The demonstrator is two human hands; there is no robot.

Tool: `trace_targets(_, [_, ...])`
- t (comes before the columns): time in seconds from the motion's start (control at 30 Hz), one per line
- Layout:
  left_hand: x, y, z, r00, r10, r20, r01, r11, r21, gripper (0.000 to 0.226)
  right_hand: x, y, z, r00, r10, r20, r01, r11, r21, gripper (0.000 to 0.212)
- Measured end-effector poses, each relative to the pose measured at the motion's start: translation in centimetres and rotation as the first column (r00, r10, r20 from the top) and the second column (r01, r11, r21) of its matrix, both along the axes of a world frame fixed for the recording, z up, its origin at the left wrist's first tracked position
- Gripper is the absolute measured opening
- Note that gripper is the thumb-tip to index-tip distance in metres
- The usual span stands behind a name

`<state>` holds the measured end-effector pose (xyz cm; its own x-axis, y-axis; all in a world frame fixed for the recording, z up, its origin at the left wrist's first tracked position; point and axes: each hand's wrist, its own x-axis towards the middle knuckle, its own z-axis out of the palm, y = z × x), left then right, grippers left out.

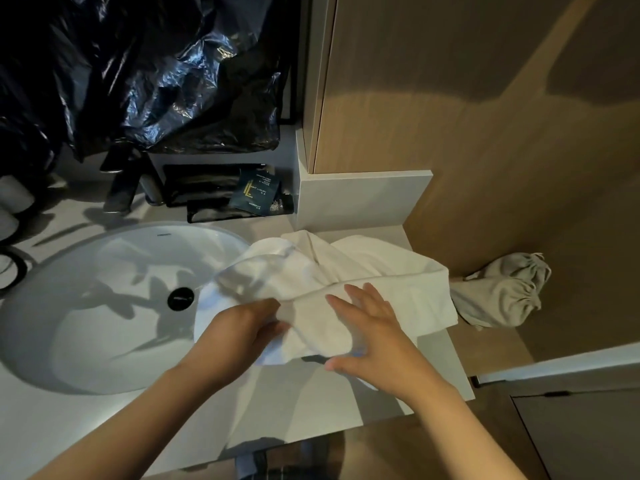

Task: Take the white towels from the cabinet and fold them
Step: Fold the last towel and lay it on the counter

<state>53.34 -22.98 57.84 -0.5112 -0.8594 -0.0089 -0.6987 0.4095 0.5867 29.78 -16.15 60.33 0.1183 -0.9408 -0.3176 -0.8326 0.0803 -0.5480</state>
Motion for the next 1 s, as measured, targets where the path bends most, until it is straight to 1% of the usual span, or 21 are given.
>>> trace_targets(0.03, [-0.1,-0.2,0.9,1.0,0.024,-0.02,-0.025,0.999,-0.042,0.034,0.0,-0.2,-0.2,1.0,0.03,-0.008,-0.03,0.999,-0.032,0.078])
trace_targets(0.07, [-0.3,-0.4,1.5,0.998,0.033,-0.06,-0.04,0.994,-0.104,0.033,0.0,-0.4,-0.3,0.999,0.041,0.011,-0.04,0.994,-0.097,0.07])
trace_targets(0.1, [-0.5,-0.6,2.5,0.995,0.043,-0.095,-0.053,0.993,-0.108,0.033,0.0,-0.5,-0.5,0.998,0.039,0.056,-0.027,0.981,-0.192,0.058])
trace_targets(0.13, [-0.8,-0.9,2.9,0.992,0.037,-0.124,-0.048,0.995,-0.084,0.034,-0.2,-0.6,-0.6,0.993,0.027,0.119,0.008,0.959,-0.283,0.044])
trace_targets(0.17, [-1.0,-1.1,3.2,0.99,0.038,-0.137,-0.043,0.998,-0.037,0.035,-0.5,-0.7,-0.5,0.981,0.0,0.193,0.066,0.939,-0.337,0.031])
trace_targets(0.2, [-1.4,-1.2,3.4,0.988,0.038,-0.151,-0.042,0.999,-0.019,0.038,-0.8,-0.8,0.0,0.963,-0.041,0.267,0.136,0.926,-0.351,0.023])
trace_targets(0.27, [-1.8,-1.4,3.8,0.982,0.073,-0.172,-0.077,0.997,-0.017,0.045,-1.5,-1.5,1.3,0.92,-0.132,0.37,0.253,0.92,-0.301,0.01])
trace_targets(0.3, [-1.8,-1.4,4.1,0.973,0.094,-0.21,-0.104,0.994,-0.035,0.046,-1.9,-1.9,2.2,0.909,-0.162,0.385,0.284,0.915,-0.286,0.014])
trace_targets(0.33, [-1.8,-1.3,4.3,0.961,0.103,-0.256,-0.129,0.988,-0.085,0.045,-2.2,-2.3,2.8,0.906,-0.176,0.384,0.297,0.913,-0.281,0.019])
trace_targets(0.4, [-1.6,-0.6,4.8,0.951,0.079,-0.298,-0.141,0.971,-0.191,0.039,-2.5,-2.9,3.8,0.906,-0.187,0.38,0.299,0.918,-0.262,0.022])
trace_targets(0.47, [-1.4,0.4,4.9,0.972,0.006,-0.234,-0.062,0.971,-0.232,0.035,-2.5,-3.3,4.3,0.907,-0.195,0.374,0.297,0.925,-0.236,0.019])
trace_targets(0.53, [-1.2,1.0,4.1,0.988,-0.063,-0.143,0.027,0.97,-0.24,0.04,-2.4,-3.4,4.4,0.906,-0.205,0.369,0.3,0.928,-0.22,0.018])
trace_targets(0.6, [-1.2,0.9,2.6,0.993,-0.064,-0.1,0.034,0.961,-0.273,0.044,-2.2,-3.5,4.6,0.901,-0.21,0.379,0.309,0.924,-0.223,0.016])
trace_targets(0.67, [-1.4,0.8,1.4,0.997,-0.008,-0.071,-0.012,0.962,-0.274,0.049,-2.0,-3.4,4.6,0.897,-0.208,0.39,0.314,0.92,-0.233,0.015])
trace_targets(0.73, [-1.8,0.7,0.6,0.997,0.044,-0.066,-0.058,0.97,-0.237,0.051,-1.9,-3.3,4.8,0.886,-0.207,0.414,0.321,0.92,-0.227,0.016])
trace_targets(0.77, [-2.1,0.7,0.4,0.995,0.053,-0.081,-0.07,0.971,-0.23,0.046,-1.9,-3.3,5.0,0.878,-0.21,0.431,0.326,0.92,-0.216,0.016])
trace_targets(0.83, [-2.4,0.5,0.4,0.989,0.045,-0.14,-0.08,0.964,-0.253,0.022,-2.1,-3.3,5.4,0.861,-0.212,0.462,0.331,0.923,-0.195,0.015])
trace_targets(0.87, [-2.4,0.2,0.5,0.986,0.038,-0.161,-0.079,0.963,-0.258,0.017,-2.3,-3.3,5.6,0.857,-0.207,0.472,0.329,0.925,-0.191,0.015])
trace_targets(0.93, [-2.0,-0.3,0.9,0.981,0.043,-0.188,-0.088,0.967,-0.238,0.027,-2.7,-3.2,5.9,0.85,-0.198,0.489,0.325,0.926,-0.191,0.014])
trace_targets(1.0, [-1.8,-0.7,2.0,0.971,0.096,-0.219,-0.138,0.972,-0.19,0.035,-3.1,-3.0,6.3,0.837,-0.184,0.515,0.318,0.93,-0.185,0.011])
